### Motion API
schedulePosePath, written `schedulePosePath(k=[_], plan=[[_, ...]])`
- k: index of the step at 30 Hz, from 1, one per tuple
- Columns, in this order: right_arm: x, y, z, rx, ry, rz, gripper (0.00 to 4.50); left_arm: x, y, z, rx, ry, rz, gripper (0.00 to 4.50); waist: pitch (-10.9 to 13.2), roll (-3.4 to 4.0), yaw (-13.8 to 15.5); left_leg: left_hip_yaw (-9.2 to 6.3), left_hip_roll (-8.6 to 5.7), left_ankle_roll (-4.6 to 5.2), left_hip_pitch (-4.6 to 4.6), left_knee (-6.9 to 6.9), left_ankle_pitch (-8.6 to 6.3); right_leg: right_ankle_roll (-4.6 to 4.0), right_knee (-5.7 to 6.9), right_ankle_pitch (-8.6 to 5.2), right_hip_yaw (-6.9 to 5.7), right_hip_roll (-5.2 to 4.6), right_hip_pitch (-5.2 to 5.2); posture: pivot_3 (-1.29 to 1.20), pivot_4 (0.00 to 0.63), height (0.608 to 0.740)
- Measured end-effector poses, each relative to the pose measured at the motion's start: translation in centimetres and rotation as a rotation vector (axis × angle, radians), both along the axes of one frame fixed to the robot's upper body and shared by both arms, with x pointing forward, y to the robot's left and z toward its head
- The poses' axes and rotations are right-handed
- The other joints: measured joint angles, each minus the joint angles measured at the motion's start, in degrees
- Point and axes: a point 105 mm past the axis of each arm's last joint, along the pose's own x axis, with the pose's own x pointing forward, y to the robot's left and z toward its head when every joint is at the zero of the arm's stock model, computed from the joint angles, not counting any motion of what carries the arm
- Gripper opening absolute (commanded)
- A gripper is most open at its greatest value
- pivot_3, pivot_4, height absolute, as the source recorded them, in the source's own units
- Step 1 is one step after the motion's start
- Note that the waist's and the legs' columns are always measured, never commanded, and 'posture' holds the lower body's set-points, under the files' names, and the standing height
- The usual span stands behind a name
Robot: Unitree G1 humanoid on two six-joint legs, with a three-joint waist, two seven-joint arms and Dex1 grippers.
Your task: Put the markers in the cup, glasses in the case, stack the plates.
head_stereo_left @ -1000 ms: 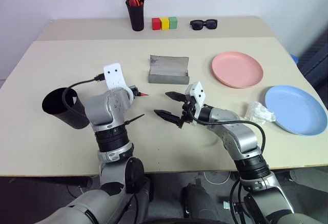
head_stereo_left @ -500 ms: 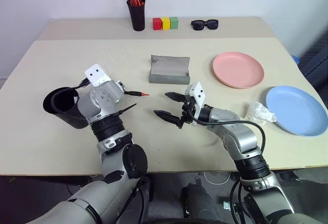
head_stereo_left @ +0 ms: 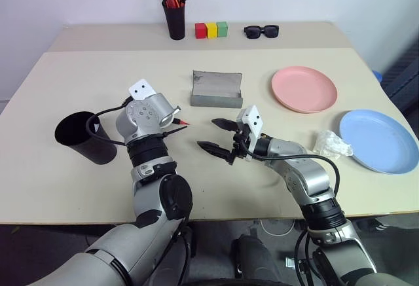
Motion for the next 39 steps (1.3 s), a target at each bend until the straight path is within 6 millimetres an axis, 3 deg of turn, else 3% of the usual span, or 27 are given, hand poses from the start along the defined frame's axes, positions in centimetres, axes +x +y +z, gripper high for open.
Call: schedulePosePath(k=[7, 11, 13, 15, 18, 20, 27, 31, 36, 39], plan=[[0.0, 0.0, 0.0, 0.002, 0.0, -0.003, 4.5, 0.2, -0.5, 0.2, 0.04, 0.006, -0.029, 0.05, -0.01, 0.01, 0.08, 0.0, -0.01, 0.0, 0.01, 0.0, 0.0, 0.0, 0.0, 0.0, -0.01, 0.0, 0.02, 0.0, 0.15, 0.734], [0.0, 0.2, 0.0, 0.007, 0.0, -0.003, 4.5, 1.0, -0.5, 1.0, 0.248, -0.118, -0.118, 0.05, -0.01, 0.01, -0.18, 0.04, 0.0, -0.03, 0.01, -0.04, 0.02, -0.01, 0.02, 0.0, 0.01, 0.03, -0.04, 0.0, 0.15, 0.734], [0.1, 0.0, 0.1, 0.003, -0.001, -0.006, 4.5, 1.6, 0.9, 3.5, 0.418, -0.298, -0.131, 0.05, 0.0, 0.01, -0.69, 0.14, 0.04, -0.32, -0.01, -0.15, 0.19, -0.05, 0.05, 0.02, 0.12, 0.09, -0.19, 0.0, 0.15, 0.734], [0.0, -0.3, 0.2, 0.005, 0.005, 0.002, 4.5, 1.2, 2.0, 7.8, 0.556, -0.543, -0.133, 0.05, 0.01, 0.02, -0.81, 0.15, 0.12, -0.37, -0.02, -0.26, 0.22, -0.07, 0.04, 0.01, 0.15, 0.1, -0.25, 0.0, 0.15, 0.734], [-0.3, -0.7, 1.1, 0.013, 0.002, 0.035, 4.5, -1.4, 3.0, 14.6, 0.699, -0.879, -0.1, 0.05, -0.01, 0.05, -0.33, 0.14, 0.09, -0.35, -0.02, -0.25, 0.2, -0.09, -0.06, 0.0, 0.15, 0.02, -0.18, 0.0, 0.15, 0.734], [-0.8, -0.5, 2.1, 0.015, -0.027, 0.081, 4.5, -3.3, 3.9, 16.0, 0.812, -0.971, -0.083, 0.05, -0.02, 0.06, -0.3, 0.13, 0.09, -0.06, 0.0, -0.24, 0.03, -0.09, -0.07, 0.0, 0.15, 0.02, -0.15, 0.0, 0.15, 0.734], [-2.2, 0.4, 6.3, 0.05, -0.12, 0.249, 4.5, -10.3, 10.4, 14.7, 1.114, -0.943, 0.083, 0.05, -0.02, 0.05, -0.33, 0.08, 0.13, -0.02, 0.01, -0.24, 0.01, -0.15, -0.06, -0.03, 0.13, 0.04, -0.18, 0.0, 0.15, 0.734], [-2.7, 1.1, 7.2, 0.084, -0.123, 0.306, 4.5, -13.3, 11.5, 13.9, 1.153, -0.936, 0.149, 0.05, -0.04, 0.01, 0.47, 0.01, 0.03, 0.04, 0.06, -0.13, -0.05, -0.14, -0.18, -0.03, 0.04, -0.07, -0.13, 0.0, 0.15, 0.734], [-2.8, 1.4, 7.0, 0.093, -0.11, 0.339, 4.5, -14.5, 11.9, 11.2, 1.093, -0.874, 0.175, 0.05, -0.05, -0.01, 1.04, 0.04, 0.07, 0.05, 0.07, -0.14, -0.05, -0.15, -0.18, -0.03, 0.05, -0.06, -0.11, 0.0, 0.15, 0.734], [-2.6, 1.5, 6.6, 0.092, -0.098, 0.345, 4.5, -15.0, 12.3, 10.7, 1.106, -0.858, 0.202, 0.05, -0.05, 0.0, 1.12, 0.05, 0.08, 0.05, 0.08, -0.14, -0.06, -0.16, -0.17, -0.03, 0.05, -0.05, -0.13, 0.0, 0.15, 0.734]])
